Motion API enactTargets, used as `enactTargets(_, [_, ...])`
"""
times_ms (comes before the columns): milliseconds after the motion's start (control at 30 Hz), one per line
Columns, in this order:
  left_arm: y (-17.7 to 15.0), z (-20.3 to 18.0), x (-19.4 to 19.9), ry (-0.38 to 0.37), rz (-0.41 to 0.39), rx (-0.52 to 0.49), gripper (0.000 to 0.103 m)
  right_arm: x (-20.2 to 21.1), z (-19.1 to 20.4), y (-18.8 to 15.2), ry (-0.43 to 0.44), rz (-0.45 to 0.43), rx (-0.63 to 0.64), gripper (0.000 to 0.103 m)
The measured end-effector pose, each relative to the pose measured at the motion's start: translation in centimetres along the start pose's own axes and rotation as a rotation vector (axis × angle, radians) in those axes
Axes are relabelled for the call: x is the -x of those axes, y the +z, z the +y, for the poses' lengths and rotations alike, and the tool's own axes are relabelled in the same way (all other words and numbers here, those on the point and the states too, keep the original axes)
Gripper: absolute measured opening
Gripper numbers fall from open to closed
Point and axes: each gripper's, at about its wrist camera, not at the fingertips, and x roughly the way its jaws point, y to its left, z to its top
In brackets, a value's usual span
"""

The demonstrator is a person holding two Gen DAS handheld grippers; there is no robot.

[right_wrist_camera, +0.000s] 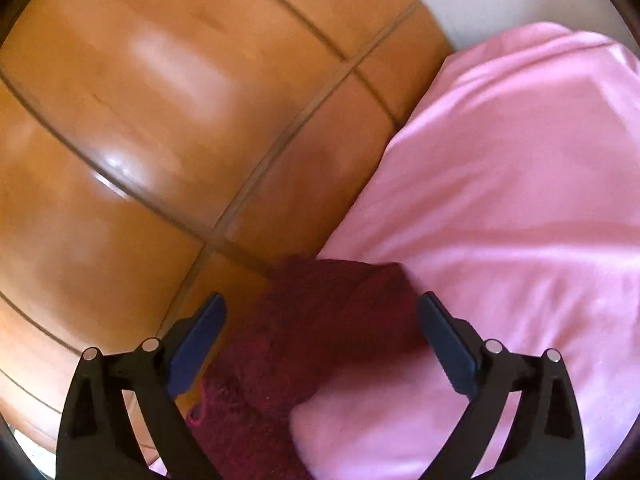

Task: Fold small clothes

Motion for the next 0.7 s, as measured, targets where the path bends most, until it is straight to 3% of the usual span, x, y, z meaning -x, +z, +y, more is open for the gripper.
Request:
enactTargets(133, [-6.7, -2.5, 0.4, -0.206, 0.147, -0.088, 0.068, 1.8, -0.7, -2.1, 0.001, 0.072, 0.116, 0.097])
enactTargets(233, [-11.8, -3.7, 1.5, -0.338, 0.251, -0.118, 0.068, 2.4, -1.4, -7.2, 0.044, 0.239, 0.225, 0.089])
enactTargets(367, [-16.7, -5.8, 3.0, -0.433, 0.358, -0.173, 0.068, 3.4, -2.3, -15.2, 0.096, 0.447, 0.355, 0.073])
enactTargets(567, [-21.1, -7.7, 3.9, -0.465, 0.433, -0.231, 0.067, 4.7, -2.5, -22.6, 0.165, 0.596, 0.44, 0.055])
enactTargets(667, [-21.7, -8.5, 3.6, -0.45, 0.428, -0.252, 0.051, 5.1, -1.5, -25.2, 0.148, 0.631, 0.522, 0.038])
enactTargets(700, [-21.6, -8.9, 3.4, -0.437, 0.42, -0.263, 0.038, 5.0, -1.1, -25.9, 0.125, 0.634, 0.563, 0.033])
